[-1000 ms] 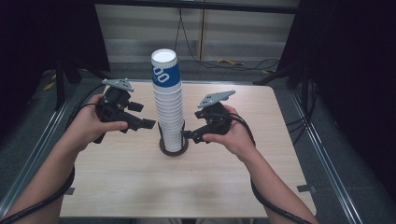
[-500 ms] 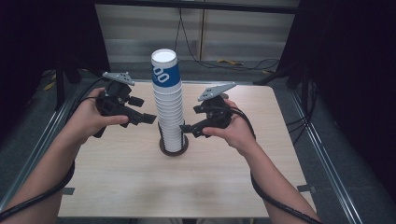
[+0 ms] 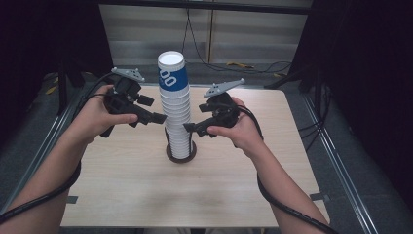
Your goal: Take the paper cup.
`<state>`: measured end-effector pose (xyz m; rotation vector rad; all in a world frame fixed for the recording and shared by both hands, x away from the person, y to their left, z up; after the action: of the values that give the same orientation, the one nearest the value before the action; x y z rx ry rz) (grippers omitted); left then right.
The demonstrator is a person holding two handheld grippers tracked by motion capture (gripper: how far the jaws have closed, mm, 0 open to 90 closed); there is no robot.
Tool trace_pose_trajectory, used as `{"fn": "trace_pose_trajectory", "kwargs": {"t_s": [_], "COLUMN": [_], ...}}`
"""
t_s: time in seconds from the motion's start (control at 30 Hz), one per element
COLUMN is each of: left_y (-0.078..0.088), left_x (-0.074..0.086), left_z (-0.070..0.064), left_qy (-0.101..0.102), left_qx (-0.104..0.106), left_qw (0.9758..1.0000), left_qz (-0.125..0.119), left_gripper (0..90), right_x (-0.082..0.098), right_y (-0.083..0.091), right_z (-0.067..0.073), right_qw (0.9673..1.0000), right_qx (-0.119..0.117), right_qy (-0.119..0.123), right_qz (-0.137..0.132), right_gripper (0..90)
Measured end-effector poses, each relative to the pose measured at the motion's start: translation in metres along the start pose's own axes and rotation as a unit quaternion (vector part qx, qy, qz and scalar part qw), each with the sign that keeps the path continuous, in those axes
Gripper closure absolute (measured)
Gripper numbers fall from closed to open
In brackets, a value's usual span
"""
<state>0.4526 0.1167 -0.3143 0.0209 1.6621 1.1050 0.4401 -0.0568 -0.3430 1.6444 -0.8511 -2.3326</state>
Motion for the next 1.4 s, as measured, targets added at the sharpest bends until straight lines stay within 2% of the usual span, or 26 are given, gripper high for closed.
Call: {"fn": "trace_pose_trajectory", "kwargs": {"t_s": [0.23, 0.4, 0.53, 0.6, 0.67, 0.83, 0.87, 0.97, 1.07, 1.23, 1.4], "left_y": [0.007, 0.009, 0.011, 0.011, 0.012, 0.013, 0.014, 0.012, 0.009, 0.003, -0.005], "left_x": [-0.010, -0.018, -0.026, -0.029, -0.035, -0.044, -0.048, -0.052, -0.056, -0.061, -0.063], "left_z": [0.004, 0.005, 0.005, 0.005, 0.005, 0.005, 0.005, 0.005, 0.007, 0.009, 0.009], "left_qy": [-0.003, -0.008, -0.002, -0.008, -0.008, -0.006, -0.011, -0.006, -0.014, -0.010, -0.011], "left_qx": [-0.007, -0.006, -0.005, -0.006, -0.007, -0.003, -0.005, -0.004, -0.008, -0.007, -0.012], "left_qw": [1.0000, 0.9999, 0.9999, 0.9999, 0.9998, 0.9998, 0.9997, 0.9998, 0.9997, 0.9996, 0.9995], "left_qz": [-0.005, -0.007, -0.010, -0.009, -0.018, -0.017, -0.022, -0.020, -0.018, -0.025, -0.026], "left_gripper": [16.4, 16.3, 16.2, 16.2, 16.2, 16.2, 16.2, 16.1, 16.1, 16.1, 16.0], "right_x": [-0.004, -0.003, -0.004, -0.005, -0.006, -0.007, -0.008, -0.010, -0.011, -0.014, -0.017], "right_y": [-0.004, -0.006, -0.008, -0.007, -0.007, -0.007, -0.007, -0.008, -0.009, -0.011, -0.014], "right_z": [-0.001, -0.001, 0.000, 0.001, 0.001, 0.000, 0.000, 0.000, -0.001, -0.002, -0.006], "right_qw": [1.0000, 1.0000, 0.9999, 1.0000, 1.0000, 0.9999, 1.0000, 0.9999, 0.9999, 0.9999, 0.9999], "right_qx": [0.001, -0.001, 0.000, -0.002, -0.003, -0.003, -0.001, 0.000, 0.001, 0.005, 0.008], "right_qy": [0.006, 0.004, 0.008, 0.006, 0.007, 0.008, 0.007, 0.010, 0.011, 0.010, 0.008], "right_qz": [0.001, 0.003, 0.009, 0.007, 0.005, 0.006, 0.006, 0.005, 0.006, 0.008, -0.001], "right_gripper": [13.1, 13.1, 13.1, 13.1, 13.1, 13.1, 13.1, 13.1, 13.1, 13.1, 13.1]}}
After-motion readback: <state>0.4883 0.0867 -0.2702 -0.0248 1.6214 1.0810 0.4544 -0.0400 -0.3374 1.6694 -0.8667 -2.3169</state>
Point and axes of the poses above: each handheld gripper's, and its own axes: y roughly backward along the jaws, x roughly out of its underside, z roughly to its left, the point moved 7 cm from there along -y, roughly forward along the jaws, and after that the axes turned 15 degrees about -x, right-handed, at the moved point
